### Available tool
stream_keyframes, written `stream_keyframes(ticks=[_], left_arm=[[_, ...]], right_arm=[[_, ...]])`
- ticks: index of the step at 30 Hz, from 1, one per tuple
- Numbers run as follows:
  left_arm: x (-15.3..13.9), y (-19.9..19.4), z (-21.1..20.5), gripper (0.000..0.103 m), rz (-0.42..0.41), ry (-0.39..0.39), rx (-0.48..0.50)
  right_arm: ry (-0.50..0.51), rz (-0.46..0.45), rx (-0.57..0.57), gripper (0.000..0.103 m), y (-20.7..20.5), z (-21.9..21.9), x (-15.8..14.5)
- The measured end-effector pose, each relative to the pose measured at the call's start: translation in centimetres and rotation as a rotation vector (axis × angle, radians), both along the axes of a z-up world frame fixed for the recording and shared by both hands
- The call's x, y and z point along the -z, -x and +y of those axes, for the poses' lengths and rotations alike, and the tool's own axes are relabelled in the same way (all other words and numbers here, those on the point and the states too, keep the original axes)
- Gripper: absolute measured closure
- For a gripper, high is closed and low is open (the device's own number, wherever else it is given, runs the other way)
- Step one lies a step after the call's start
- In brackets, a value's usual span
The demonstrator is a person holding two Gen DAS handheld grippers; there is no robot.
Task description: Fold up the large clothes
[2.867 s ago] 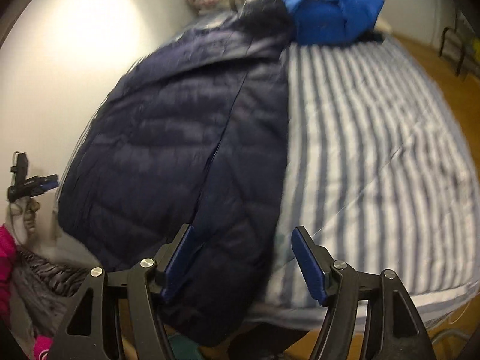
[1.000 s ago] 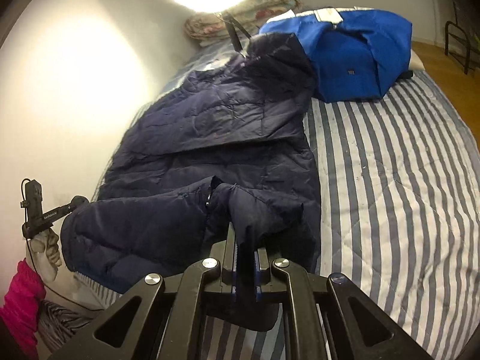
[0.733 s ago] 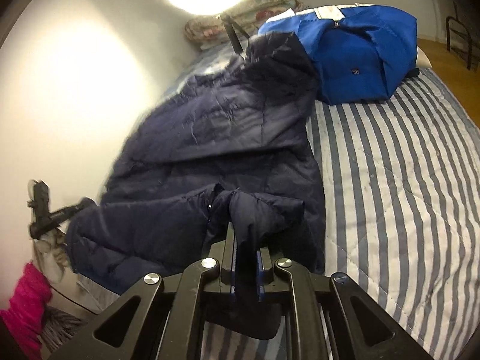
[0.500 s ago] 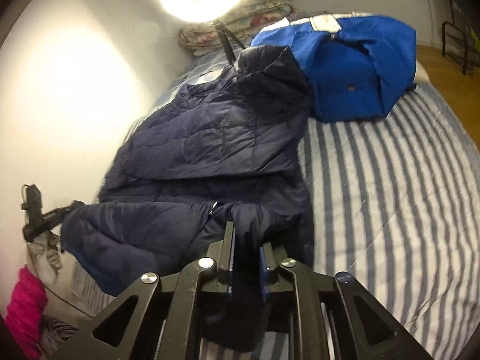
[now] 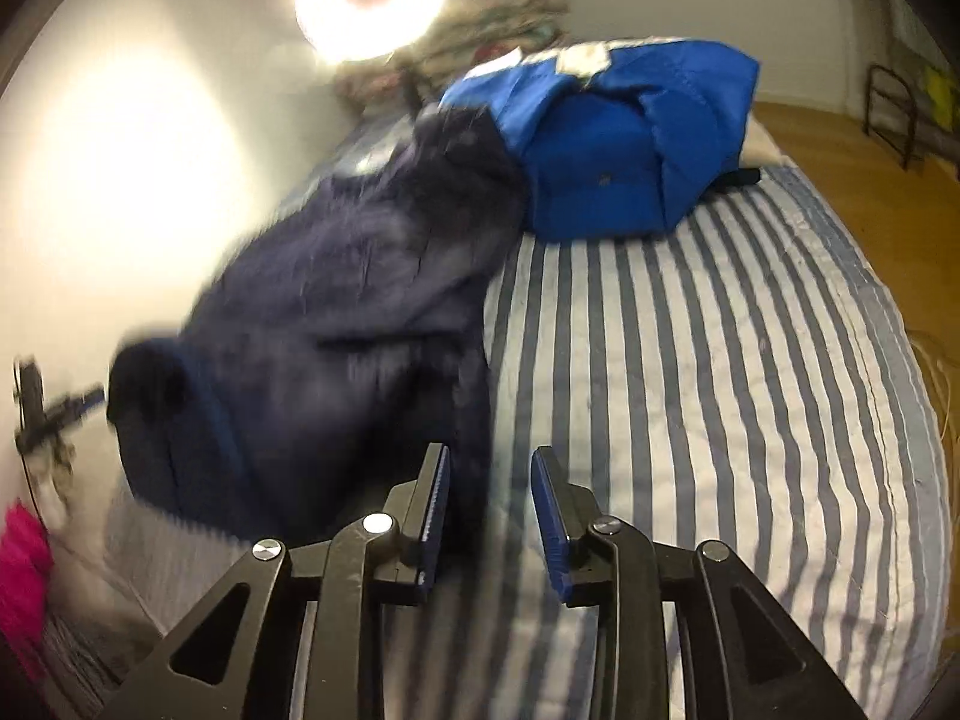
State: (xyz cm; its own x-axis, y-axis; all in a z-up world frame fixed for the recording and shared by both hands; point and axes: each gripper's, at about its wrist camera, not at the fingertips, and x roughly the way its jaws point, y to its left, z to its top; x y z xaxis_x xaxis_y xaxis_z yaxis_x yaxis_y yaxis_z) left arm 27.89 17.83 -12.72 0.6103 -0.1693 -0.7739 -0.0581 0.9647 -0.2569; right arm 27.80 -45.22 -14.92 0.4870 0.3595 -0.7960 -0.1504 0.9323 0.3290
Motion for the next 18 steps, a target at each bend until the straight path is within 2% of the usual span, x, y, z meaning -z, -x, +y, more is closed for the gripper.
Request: stream_keyframes(ticks=[5, 7, 10, 14, 16, 18], left_arm=[[4.1, 0.6, -2.1, 0.058, 0.135, -0.025, 0.096], [4.4, 0.2, -3.3, 0.058, 0.136, -0.042, 0.111], [3.7, -1.5, -4.6, 0.058, 0.109, -0.026, 0.114], [3.1, -4.4, -5.3, 0.058, 0.087, 0.032, 0.078], [3.0, -6.0, -5.3, 0.058, 0.076, 0.033, 0.055], [2.8, -7.4, -5.4, 0.054, 0.069, -0.016, 0.033]], right_arm=[[0.015, 0.021, -0.144, 0.074, 0.6, 3.2, 1.0], [-0.009, 0.001, -0.173, 0.074, -0.2, 4.3, 0.4], [-0.039, -0.032, -0.185, 0.074, -2.1, 5.9, -0.7], [-0.073, -0.06, -0.16, 0.073, -5.1, 7.3, -1.3], [-0.048, -0.066, -0.116, 0.069, -6.4, 7.3, -1.3], [-0.018, -0.073, -0.086, 0.061, -7.0, 7.2, -1.4]])
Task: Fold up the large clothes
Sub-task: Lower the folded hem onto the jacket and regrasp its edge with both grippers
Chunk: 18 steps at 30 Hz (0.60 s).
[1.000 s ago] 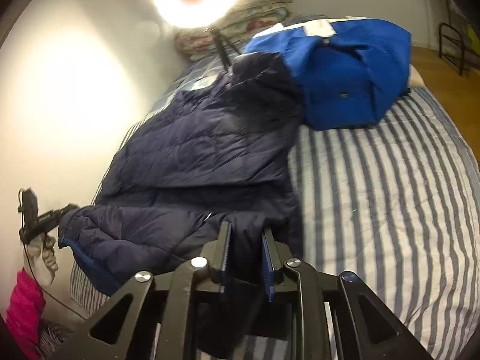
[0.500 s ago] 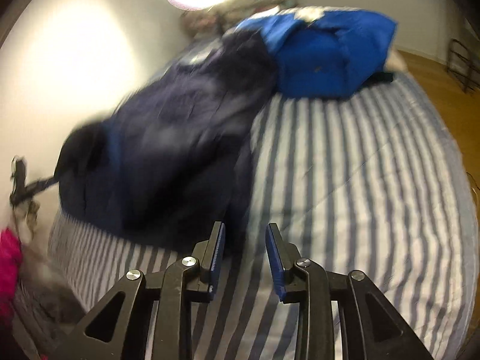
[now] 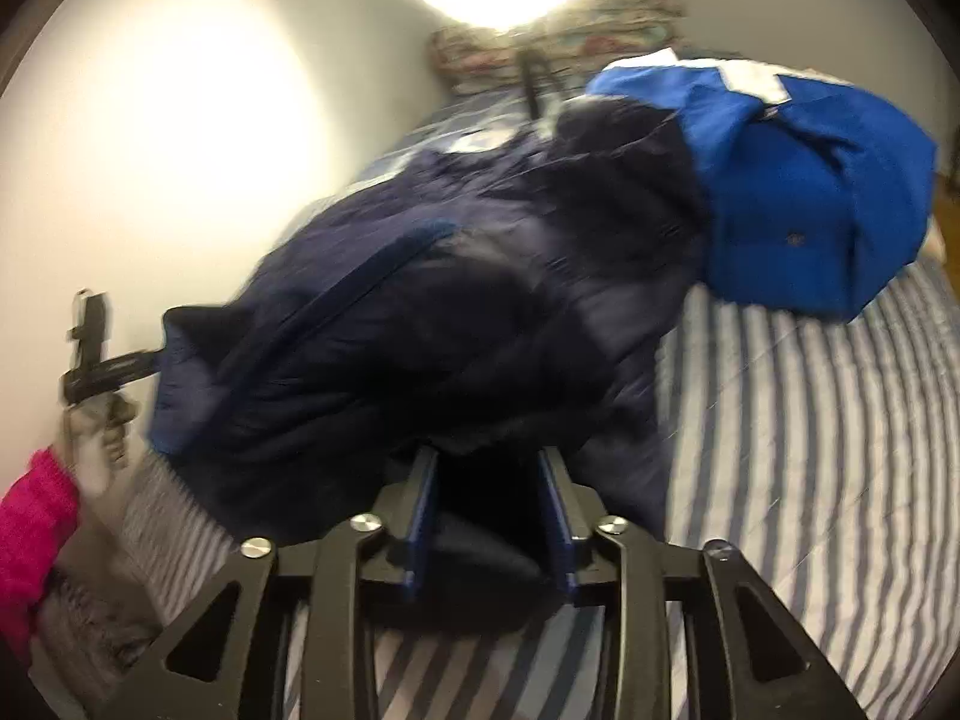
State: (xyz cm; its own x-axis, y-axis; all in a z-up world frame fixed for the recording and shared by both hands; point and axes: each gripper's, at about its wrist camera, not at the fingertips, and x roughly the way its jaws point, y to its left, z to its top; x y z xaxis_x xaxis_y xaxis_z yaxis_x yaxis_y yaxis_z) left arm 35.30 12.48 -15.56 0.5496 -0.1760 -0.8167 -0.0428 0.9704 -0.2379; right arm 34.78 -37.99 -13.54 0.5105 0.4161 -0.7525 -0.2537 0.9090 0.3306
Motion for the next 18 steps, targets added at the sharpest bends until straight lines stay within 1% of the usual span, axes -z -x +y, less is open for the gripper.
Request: stream_keyframes(ticks=[1, 2, 3, 4, 6, 10, 12, 14, 16, 18], left_arm=[[-0.1, -0.2, 0.2, 0.047, -0.004, -0.011, -0.001], [-0.2, -0.5, 0.3, 0.044, -0.011, -0.019, 0.001], [-0.2, -0.7, 0.5, 0.039, -0.019, -0.021, 0.003], [-0.2, -0.8, 0.8, 0.036, -0.025, -0.02, 0.005], [0.1, -1.2, 1.2, 0.035, -0.023, -0.024, 0.009], [1.5, -2.5, 1.8, 0.035, 0.022, -0.036, 0.004], [1.8, -3.2, 1.7, 0.035, 0.024, -0.052, 0.004], [1.8, -3.7, 1.6, 0.035, 0.022, -0.051, 0.018], [1.8, -4.2, 1.4, 0.035, 0.02, -0.058, 0.031], [2.0, -4.8, 1.4, 0.035, 0.026, -0.046, 0.037]], right_arm=[[0.016, -0.013, 0.006, 0.056, -0.2, -0.1, -0.1], [0.025, -0.021, 0.007, 0.052, -0.3, -0.2, -0.3], [0.04, -0.039, 0.005, 0.044, -0.4, -0.3, -0.4], [0.046, -0.048, 0.003, 0.039, -0.5, -0.3, -0.4], [0.05, -0.043, 0.0, 0.034, -1.0, -0.2, 0.0], [0.05, -0.023, 0.008, 0.031, -2.8, 0.3, 0.6], [0.05, -0.028, 0.009, 0.03, -3.6, 0.4, 0.5], [0.041, -0.033, 0.017, 0.029, -4.2, 0.3, 0.4], [0.002, -0.026, 0.037, 0.028, -5.2, -0.4, 0.3], [-0.046, -0.004, 0.046, 0.028, -6.2, -1.1, 0.4]])
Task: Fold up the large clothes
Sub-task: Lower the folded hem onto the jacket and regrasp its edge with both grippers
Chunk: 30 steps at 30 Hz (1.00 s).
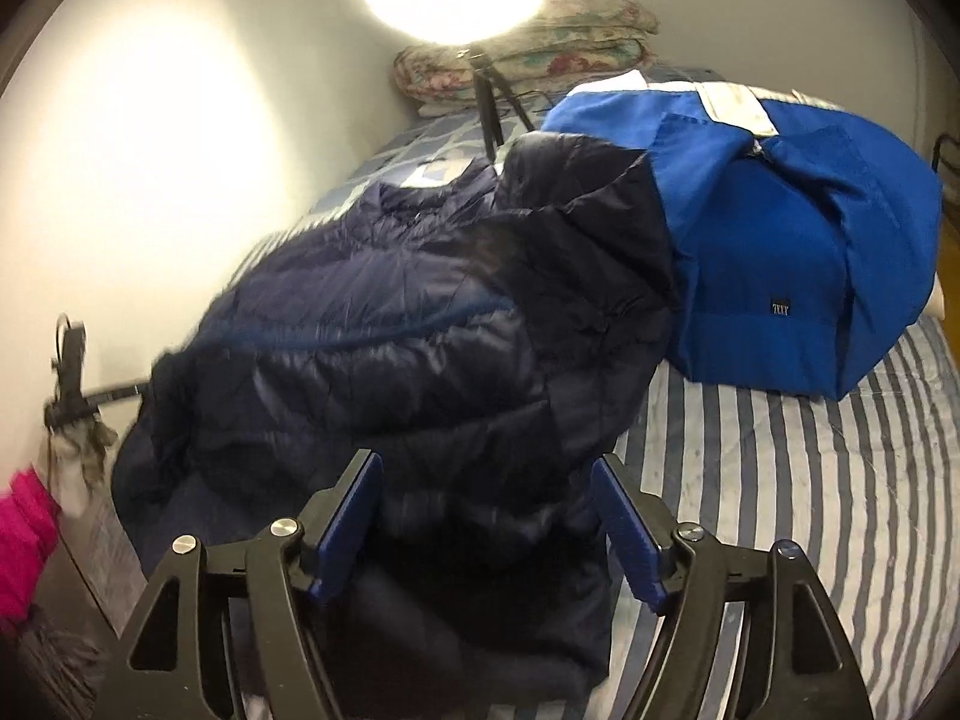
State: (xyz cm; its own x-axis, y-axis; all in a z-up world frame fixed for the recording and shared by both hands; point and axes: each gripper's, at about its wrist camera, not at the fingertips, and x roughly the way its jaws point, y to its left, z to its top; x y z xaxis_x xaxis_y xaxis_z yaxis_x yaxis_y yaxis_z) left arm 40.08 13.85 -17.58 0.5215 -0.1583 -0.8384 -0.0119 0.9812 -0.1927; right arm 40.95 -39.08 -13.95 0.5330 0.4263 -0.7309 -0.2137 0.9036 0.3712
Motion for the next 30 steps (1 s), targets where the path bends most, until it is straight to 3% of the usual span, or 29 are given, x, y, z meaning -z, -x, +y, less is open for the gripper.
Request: stream_keyframes(ticks=[3, 8, 12, 14, 16, 19, 22, 30], left_arm=[[0.3, -0.5, 0.0, 0.035, 0.01, 0.017, 0.003], [1.0, -1.0, -0.6, 0.035, 0.02, 0.006, 0.034], [1.2, -1.2, -0.7, 0.035, 0.023, 0.009, 0.04], [1.2, -1.2, -0.8, 0.041, 0.018, 0.006, 0.051], [1.2, -1.2, -1.0, 0.067, 0.017, -0.005, 0.065], [1.2, -1.2, -1.2, 0.083, 0.019, -0.004, 0.071], [1.1, -1.1, -1.2, 0.088, 0.016, -0.008, 0.077], [-1.4, 0.3, -0.3, 0.097, -0.053, -0.022, 0.062]], right_arm=[[-0.062, -0.015, 0.013, 0.028, -1.0, -1.2, -0.6], [-0.045, 0.015, 0.027, 0.029, -2.6, -1.4, 0.8], [0.012, 0.064, -0.029, 0.049, -3.4, 0.6, 2.4], [0.052, 0.063, -0.053, 0.058, -3.3, 1.6, 2.7], [0.075, 0.055, -0.061, 0.07, -3.3, 2.1, 2.6], [0.075, 0.049, -0.058, 0.086, -3.1, 2.2, 2.5], [0.084, 0.037, -0.053, 0.096, -2.9, 2.1, 2.3], [0.163, -0.042, -0.017, 0.102, -1.6, 2.4, 0.2]])
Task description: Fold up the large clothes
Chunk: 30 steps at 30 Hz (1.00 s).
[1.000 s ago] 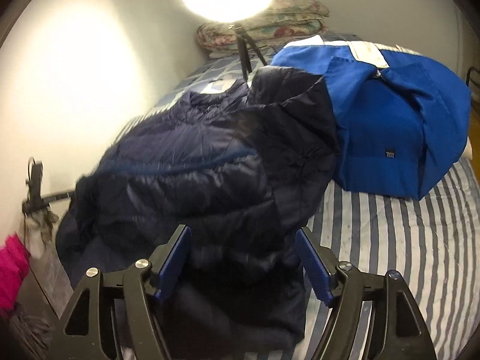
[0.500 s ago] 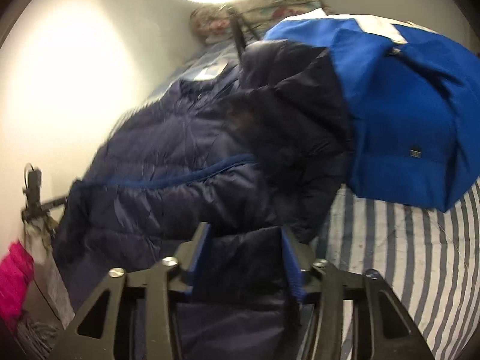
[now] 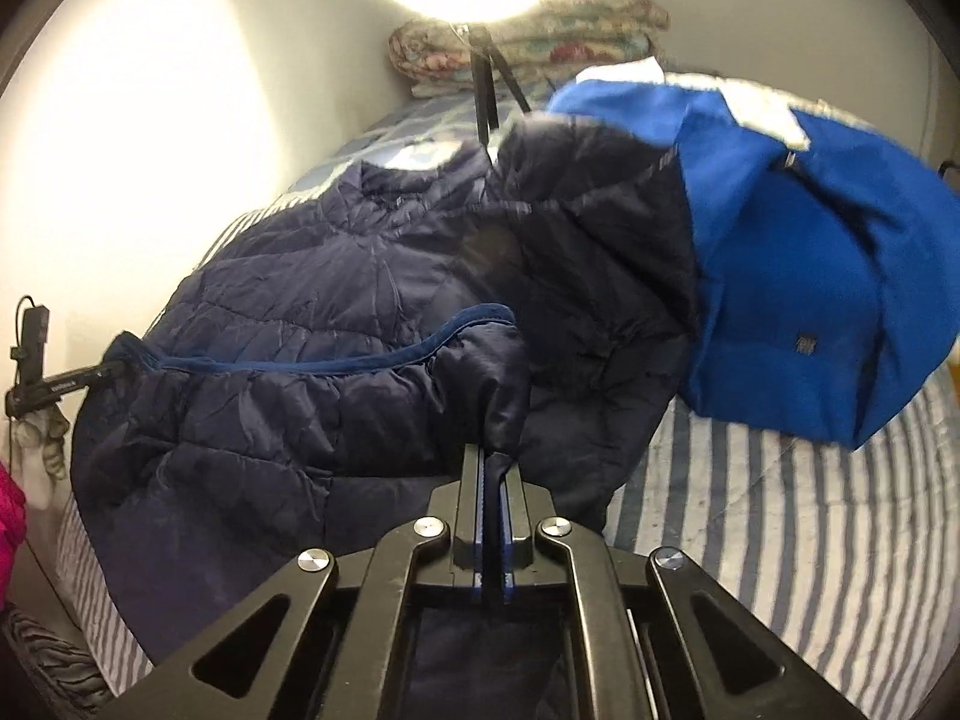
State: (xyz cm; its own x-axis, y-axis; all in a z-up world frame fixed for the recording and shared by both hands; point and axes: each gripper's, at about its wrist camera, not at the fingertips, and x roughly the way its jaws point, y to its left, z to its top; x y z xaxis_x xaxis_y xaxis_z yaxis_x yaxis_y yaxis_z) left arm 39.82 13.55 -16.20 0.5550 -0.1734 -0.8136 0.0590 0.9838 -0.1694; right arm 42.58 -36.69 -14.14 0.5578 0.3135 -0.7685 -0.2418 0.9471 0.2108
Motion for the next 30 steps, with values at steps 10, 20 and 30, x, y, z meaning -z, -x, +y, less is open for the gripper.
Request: stream_keyframes(ticks=[10, 20, 30], left_arm=[[-5.7, -2.3, 0.2, 0.098, -0.163, -0.031, -0.02], [-9.7, -11.1, -2.5, 0.098, -0.274, -0.148, -0.019], [-6.0, -22.3, -5.5, 0.098, -0.278, -0.233, -0.028]], right_arm=[[0.071, -0.17, 0.077, 0.103, 0.4, -0.3, -5.9], [0.172, -0.243, 0.195, 0.103, -7.8, -0.7, -8.7], [0.378, -0.233, 0.268, 0.103, -16.4, 0.7, -4.9]])
